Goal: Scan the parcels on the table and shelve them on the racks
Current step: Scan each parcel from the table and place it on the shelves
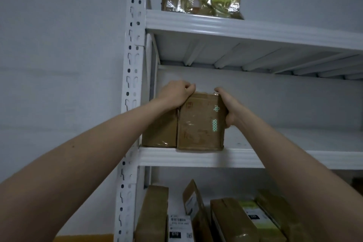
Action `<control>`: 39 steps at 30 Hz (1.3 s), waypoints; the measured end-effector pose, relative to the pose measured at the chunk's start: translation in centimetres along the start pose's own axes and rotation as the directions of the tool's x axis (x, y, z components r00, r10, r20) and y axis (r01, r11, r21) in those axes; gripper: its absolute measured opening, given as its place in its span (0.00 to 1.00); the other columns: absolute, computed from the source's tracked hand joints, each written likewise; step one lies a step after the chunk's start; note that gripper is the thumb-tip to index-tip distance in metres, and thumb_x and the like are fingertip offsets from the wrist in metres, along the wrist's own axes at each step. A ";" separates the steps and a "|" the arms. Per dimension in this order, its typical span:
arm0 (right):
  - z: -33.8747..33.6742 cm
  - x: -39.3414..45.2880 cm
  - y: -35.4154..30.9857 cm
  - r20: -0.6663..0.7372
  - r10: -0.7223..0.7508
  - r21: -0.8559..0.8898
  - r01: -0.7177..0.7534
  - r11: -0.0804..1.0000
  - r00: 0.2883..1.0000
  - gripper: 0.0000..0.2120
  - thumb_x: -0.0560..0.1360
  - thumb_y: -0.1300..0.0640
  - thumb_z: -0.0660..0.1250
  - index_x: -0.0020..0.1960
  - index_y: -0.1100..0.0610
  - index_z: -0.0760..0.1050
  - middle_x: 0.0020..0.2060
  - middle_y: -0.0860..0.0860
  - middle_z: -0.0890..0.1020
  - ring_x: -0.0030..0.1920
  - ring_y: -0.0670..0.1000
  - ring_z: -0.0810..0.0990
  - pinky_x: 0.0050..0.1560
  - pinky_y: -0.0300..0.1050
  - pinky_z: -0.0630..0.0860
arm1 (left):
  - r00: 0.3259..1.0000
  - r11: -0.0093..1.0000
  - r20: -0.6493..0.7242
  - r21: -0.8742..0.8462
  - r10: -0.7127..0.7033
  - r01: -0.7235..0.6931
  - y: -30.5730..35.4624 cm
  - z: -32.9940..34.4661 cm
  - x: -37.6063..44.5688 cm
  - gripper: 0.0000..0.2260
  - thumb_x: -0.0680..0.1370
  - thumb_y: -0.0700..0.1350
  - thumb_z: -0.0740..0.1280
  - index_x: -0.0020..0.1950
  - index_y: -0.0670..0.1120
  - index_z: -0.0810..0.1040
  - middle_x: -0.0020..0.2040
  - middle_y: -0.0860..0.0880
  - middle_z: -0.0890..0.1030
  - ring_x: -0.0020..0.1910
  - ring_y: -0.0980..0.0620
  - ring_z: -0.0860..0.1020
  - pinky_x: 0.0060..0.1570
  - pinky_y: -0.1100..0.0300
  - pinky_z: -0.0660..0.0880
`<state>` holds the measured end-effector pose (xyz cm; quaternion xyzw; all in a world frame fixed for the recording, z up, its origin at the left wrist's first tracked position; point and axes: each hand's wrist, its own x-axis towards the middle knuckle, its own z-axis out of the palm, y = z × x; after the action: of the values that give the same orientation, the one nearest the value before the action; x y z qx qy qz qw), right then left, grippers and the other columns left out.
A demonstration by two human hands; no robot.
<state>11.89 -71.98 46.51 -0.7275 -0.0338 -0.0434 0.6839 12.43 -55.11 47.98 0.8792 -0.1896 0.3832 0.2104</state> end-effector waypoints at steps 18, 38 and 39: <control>0.2 1.1 1.0 -0.006 -0.138 0.134 0.138 0.981 0.990 0.13 0.74 0.45 0.61 0.38 0.54 0.73 0.33 0.52 0.78 0.35 0.52 0.77 0.35 0.40 0.71 | 0.998 1.000 0.057 0.021 -0.012 0.011 -0.2 0.1 -0.2 0.26 0.84 0.56 0.49 0.55 0.40 0.80 0.52 0.43 0.82 0.46 0.48 0.77 0.49 0.55 0.71; 14.7 -10.7 14.3 0.041 -0.969 -0.612 0.773 0.167 0.243 0.21 0.74 0.58 0.64 0.66 0.59 0.70 0.64 0.60 0.72 0.64 0.59 0.68 0.60 0.56 0.69 | 0.990 0.961 -0.067 0.256 0.128 -0.107 -10.0 -4.0 -24.9 0.16 0.81 0.53 0.57 0.64 0.49 0.74 0.62 0.53 0.77 0.58 0.57 0.76 0.46 0.60 0.78; 16.6 -11.5 16.1 0.110 -0.962 -0.563 0.814 0.145 0.248 0.20 0.74 0.60 0.65 0.65 0.60 0.72 0.62 0.60 0.74 0.62 0.58 0.71 0.58 0.53 0.72 | 0.993 0.947 -0.027 0.306 0.112 -0.099 -11.4 -4.2 -27.5 0.15 0.81 0.53 0.57 0.63 0.49 0.75 0.60 0.54 0.78 0.56 0.57 0.78 0.42 0.59 0.79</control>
<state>2.52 -56.30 28.33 -0.6970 -0.3524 -0.5511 0.2938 -1.81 -38.63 27.28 0.8810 -0.1705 0.4377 0.0558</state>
